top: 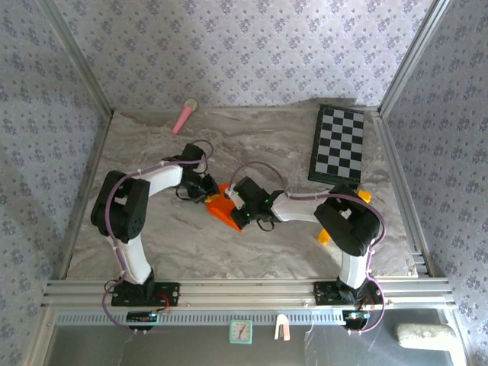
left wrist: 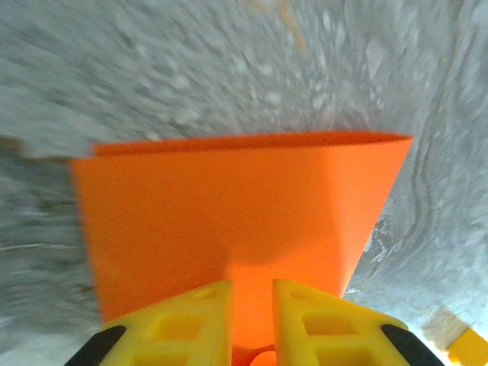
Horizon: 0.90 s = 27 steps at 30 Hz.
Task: Fold a paper plane with a square sheet of paper (pick it up from the middle)
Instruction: Third fold the triangle at the center of the table.
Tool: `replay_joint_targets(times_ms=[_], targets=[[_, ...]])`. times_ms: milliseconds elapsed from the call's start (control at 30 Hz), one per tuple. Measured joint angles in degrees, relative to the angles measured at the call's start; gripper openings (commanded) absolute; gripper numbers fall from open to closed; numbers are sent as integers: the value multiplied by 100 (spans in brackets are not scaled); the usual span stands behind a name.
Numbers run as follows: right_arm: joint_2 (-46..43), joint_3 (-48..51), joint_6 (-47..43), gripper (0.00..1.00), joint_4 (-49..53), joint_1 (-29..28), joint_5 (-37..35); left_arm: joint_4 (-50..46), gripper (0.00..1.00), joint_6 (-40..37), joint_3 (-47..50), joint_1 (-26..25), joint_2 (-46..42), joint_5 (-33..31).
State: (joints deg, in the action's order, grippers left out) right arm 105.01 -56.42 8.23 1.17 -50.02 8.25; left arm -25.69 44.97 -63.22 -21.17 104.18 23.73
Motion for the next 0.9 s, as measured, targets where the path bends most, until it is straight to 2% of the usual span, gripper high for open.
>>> replay_joint_targets(times_ms=[200,500,700,900], targets=[[7,-11,59,1,2,0,2,162,26,295,546,319,-835,-129],[140,-201,302,1,81,0,35,1211,20,1355,1864,144,-2011,149],[195,-293,448,1,131,0,79,1923,18,2041,2417,-225,-2063,341],[216,-345,472,1,214,0,101,2465,16,2343,2472,-385,-1766,422]])
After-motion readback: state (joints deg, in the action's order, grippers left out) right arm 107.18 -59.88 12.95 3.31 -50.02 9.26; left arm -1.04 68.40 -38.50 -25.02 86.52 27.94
